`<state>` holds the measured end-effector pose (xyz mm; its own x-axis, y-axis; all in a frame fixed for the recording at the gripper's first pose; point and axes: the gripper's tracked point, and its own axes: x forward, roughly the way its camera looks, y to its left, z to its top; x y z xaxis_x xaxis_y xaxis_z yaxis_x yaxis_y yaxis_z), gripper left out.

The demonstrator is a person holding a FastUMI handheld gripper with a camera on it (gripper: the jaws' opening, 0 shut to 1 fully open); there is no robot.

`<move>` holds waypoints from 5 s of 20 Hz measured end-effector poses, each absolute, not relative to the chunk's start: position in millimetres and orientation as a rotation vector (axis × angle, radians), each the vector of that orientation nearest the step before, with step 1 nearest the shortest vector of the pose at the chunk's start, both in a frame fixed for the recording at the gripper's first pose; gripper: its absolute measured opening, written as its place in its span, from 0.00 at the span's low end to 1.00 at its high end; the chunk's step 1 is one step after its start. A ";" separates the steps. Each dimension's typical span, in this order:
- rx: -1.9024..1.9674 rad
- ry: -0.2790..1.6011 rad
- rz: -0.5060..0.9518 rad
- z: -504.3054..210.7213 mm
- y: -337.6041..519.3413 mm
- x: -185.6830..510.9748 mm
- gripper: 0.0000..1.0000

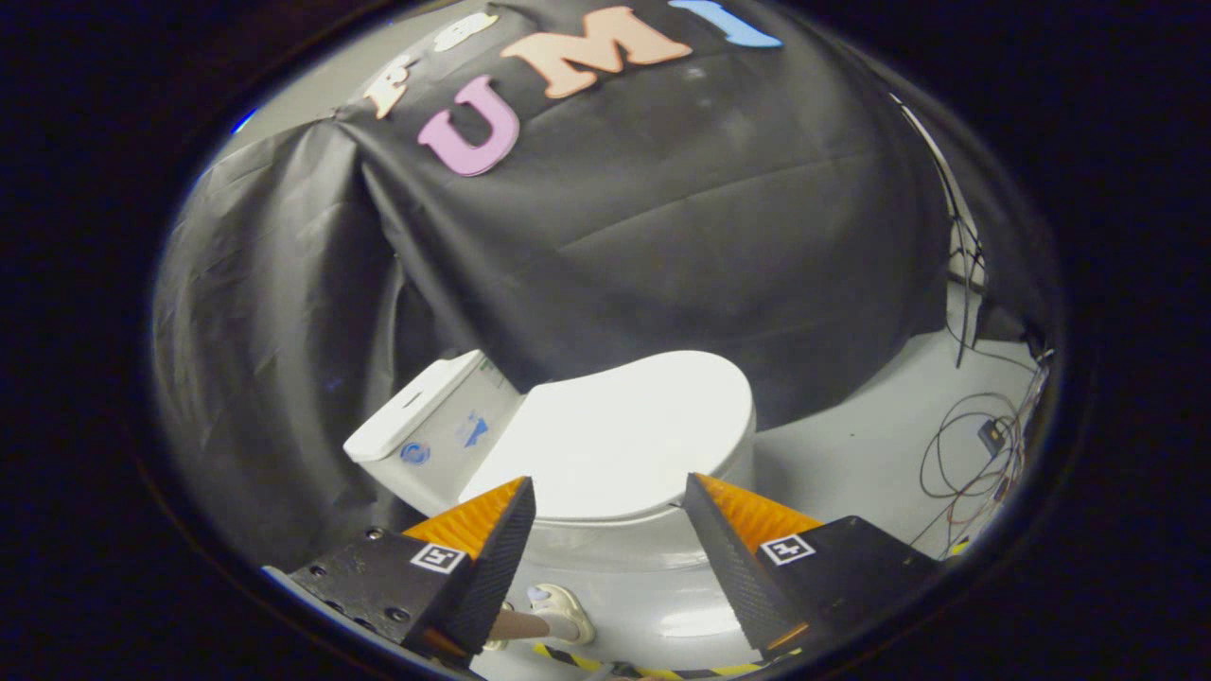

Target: Open the toilet lid.

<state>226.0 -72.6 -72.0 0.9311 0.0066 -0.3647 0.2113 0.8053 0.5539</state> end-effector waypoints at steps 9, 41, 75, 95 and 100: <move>0.884 0.396 -0.214 -127.5 -110.9 263.1 0.97; 1.217 0.598 -0.321 -125.3 -112.3 272.8 0.00; 0.521 0.420 -0.002 220.8 166.3 371.0 0.00; 0.799 0.567 -0.170 41.5 23.1 345.9 0.00; 0.905 0.604 -0.273 -31.0 -37.9 318.1 0.00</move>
